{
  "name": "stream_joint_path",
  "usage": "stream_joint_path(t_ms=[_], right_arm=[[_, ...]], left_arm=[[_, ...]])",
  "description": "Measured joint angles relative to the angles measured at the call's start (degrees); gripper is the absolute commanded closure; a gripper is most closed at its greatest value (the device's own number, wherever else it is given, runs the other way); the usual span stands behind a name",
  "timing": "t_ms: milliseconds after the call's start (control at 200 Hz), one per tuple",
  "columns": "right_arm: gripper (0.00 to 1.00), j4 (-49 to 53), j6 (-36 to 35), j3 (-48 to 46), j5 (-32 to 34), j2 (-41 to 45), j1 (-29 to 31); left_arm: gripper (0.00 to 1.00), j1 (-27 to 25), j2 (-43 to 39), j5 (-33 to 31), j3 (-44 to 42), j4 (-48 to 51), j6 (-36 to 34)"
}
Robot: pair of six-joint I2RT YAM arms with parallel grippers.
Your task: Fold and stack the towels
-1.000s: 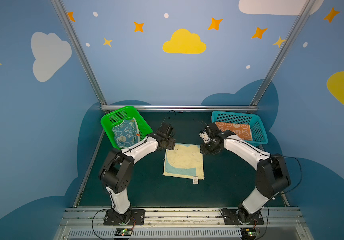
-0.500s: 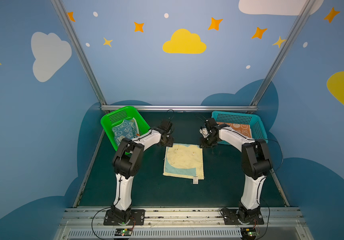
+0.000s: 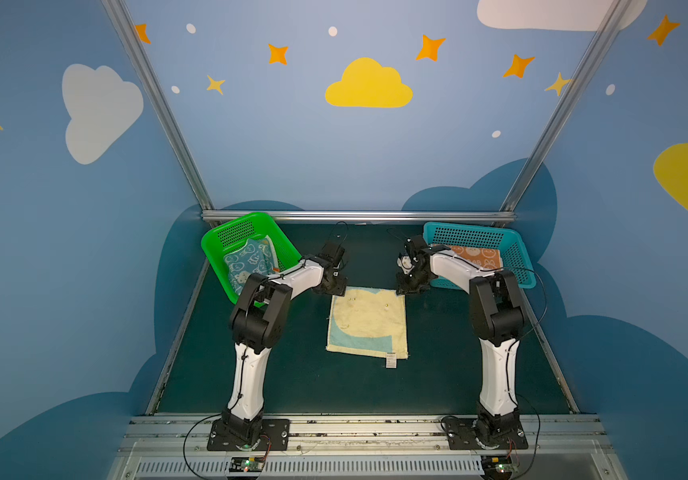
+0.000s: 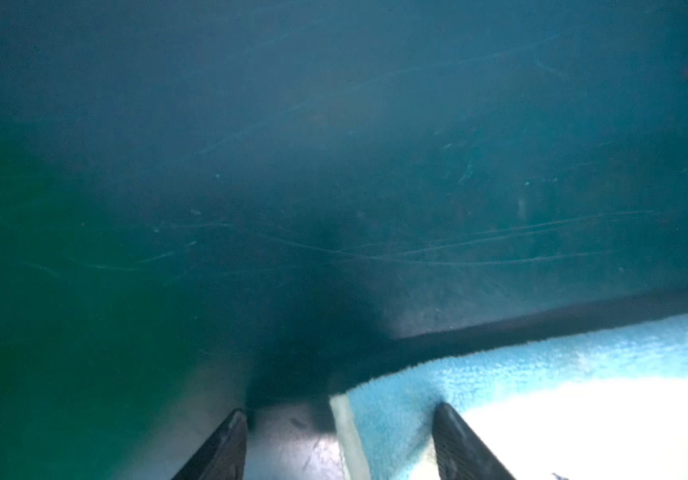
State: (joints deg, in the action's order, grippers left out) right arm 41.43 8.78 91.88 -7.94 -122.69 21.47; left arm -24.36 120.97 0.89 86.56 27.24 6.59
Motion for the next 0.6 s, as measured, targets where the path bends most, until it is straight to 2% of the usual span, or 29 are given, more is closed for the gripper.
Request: stream_joint_path(t_ms=[300,506,601], right_arm=[[0.74,0.35,0.11,0.28,-0.24,-0.42,-0.02],[0.92,0.48,0.0,0.52,-1.07,-0.85,0.24],[0.99,0.5,0.07,0.96,-1.29,-1.05,0.37]], left_arm=[[0.32,0.11,0.76,1.9,0.98,-0.59,-0.26],[0.36,0.11,1.7,3.43,2.01,-0.92,-0.35],[0.42,0.13,2.25,3.63,2.69,-1.03,-0.39]])
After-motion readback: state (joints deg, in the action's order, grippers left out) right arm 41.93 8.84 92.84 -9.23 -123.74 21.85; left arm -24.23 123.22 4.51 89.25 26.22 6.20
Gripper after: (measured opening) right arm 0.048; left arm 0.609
